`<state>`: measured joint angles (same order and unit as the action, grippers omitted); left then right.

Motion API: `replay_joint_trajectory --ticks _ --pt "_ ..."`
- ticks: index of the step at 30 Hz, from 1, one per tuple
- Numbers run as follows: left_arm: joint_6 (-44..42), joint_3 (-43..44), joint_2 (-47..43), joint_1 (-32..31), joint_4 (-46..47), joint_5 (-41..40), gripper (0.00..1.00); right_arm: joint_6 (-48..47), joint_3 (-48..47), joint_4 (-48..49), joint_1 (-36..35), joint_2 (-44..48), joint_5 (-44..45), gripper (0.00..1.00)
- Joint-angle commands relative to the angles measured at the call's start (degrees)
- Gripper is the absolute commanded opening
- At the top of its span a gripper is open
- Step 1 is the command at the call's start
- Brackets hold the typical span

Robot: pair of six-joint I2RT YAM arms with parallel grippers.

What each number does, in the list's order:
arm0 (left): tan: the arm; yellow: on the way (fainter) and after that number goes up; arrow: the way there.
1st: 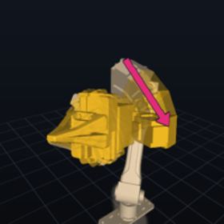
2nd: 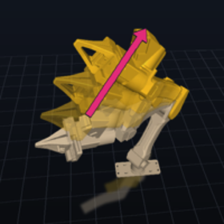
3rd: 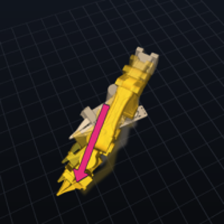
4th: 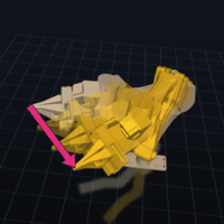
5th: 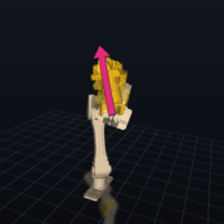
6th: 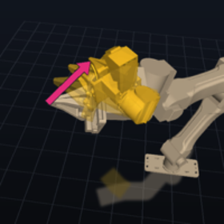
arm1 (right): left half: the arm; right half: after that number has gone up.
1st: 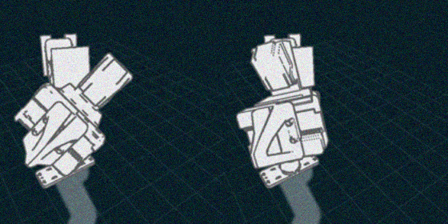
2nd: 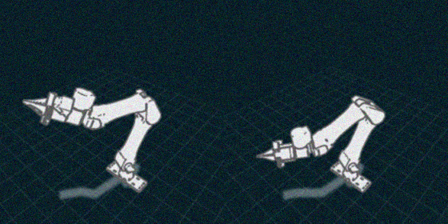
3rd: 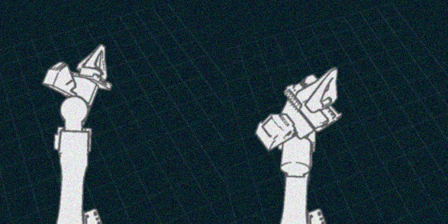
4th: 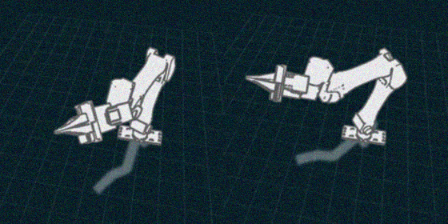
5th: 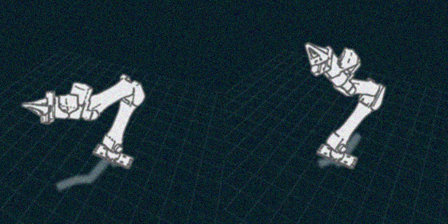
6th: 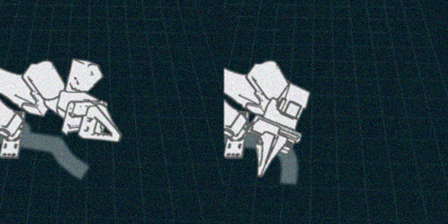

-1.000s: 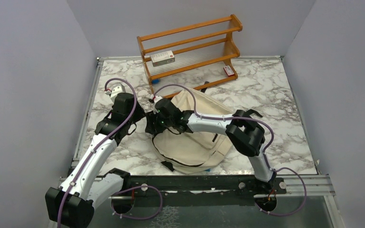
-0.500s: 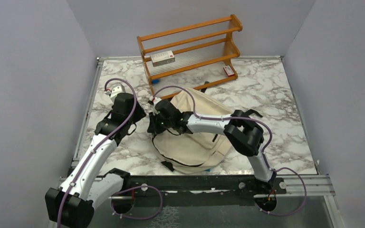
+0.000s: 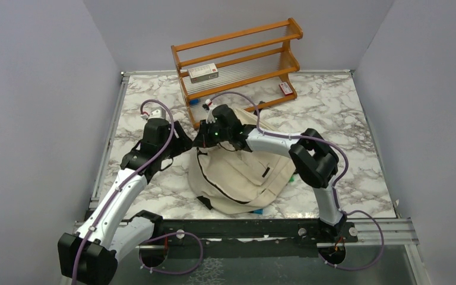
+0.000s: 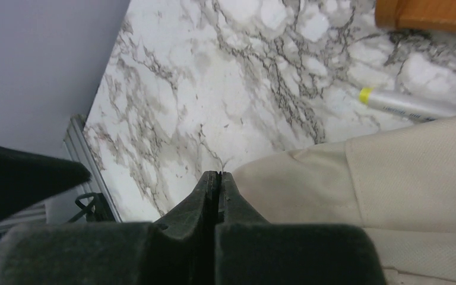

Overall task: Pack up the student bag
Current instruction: Zip the student bag at the center of the board.

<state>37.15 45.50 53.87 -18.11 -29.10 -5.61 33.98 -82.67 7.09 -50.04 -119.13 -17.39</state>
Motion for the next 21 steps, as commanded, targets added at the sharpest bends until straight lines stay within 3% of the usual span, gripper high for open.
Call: replay_joint_trajectory --ticks 1,8,17,21 --pt "-2.4 -2.3 -0.5 0.0 5.9 10.9 0.70 2.1 -3.7 4.3 1.8 1.4 -3.9 0.01" --pt "-4.1 -3.1 3.9 0.0 8.2 16.3 0.70 3.5 -4.8 6.2 2.1 1.9 -6.7 0.01" --pt "-8.1 -2.8 8.8 -0.1 7.2 12.7 0.63 3.7 -5.5 7.0 2.1 2.5 -8.1 0.01" --pt "-8.2 -3.2 9.7 -0.1 7.2 12.1 0.55 4.0 -5.1 7.5 2.1 2.8 -8.5 0.01"
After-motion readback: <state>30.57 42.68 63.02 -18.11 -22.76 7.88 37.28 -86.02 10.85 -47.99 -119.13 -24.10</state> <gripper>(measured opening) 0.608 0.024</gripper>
